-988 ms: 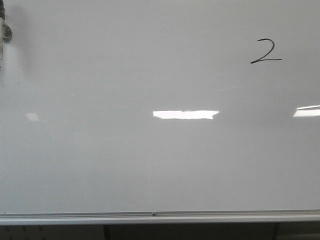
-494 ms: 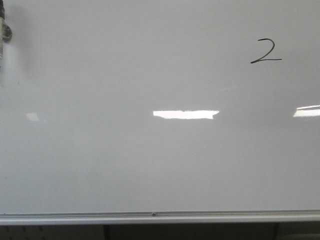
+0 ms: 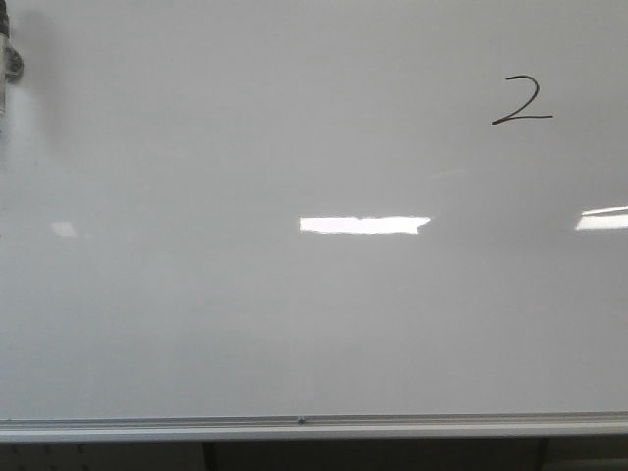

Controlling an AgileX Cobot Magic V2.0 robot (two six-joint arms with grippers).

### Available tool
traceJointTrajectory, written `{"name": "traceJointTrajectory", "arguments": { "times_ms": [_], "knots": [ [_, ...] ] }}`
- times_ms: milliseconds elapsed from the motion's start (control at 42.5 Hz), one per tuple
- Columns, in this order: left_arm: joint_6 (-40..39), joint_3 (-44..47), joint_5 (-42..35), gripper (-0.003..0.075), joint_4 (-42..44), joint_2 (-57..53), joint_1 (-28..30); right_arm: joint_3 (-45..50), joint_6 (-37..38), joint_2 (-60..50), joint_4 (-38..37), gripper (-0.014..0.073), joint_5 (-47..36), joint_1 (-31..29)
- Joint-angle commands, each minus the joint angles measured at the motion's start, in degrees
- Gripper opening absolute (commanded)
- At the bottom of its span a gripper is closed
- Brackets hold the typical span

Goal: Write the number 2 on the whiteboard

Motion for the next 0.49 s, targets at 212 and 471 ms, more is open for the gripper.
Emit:
{"name": "traceJointTrajectory", "arguments": {
  "times_ms": [212, 471],
  "knots": [
    [11.67, 13.54, -21.68, -0.002, -9.71, -11.82, 9.93, -1.17, -0.77, 0.58, -1.65, -0.0069, -2.94, -0.22],
    [11.67, 33.62, -39.55, -0.002, -9.71, -25.94, 17.46, -1.17, -0.77, 0.58, -1.65, -0.0069, -2.94, -0.22]
  ]
}}
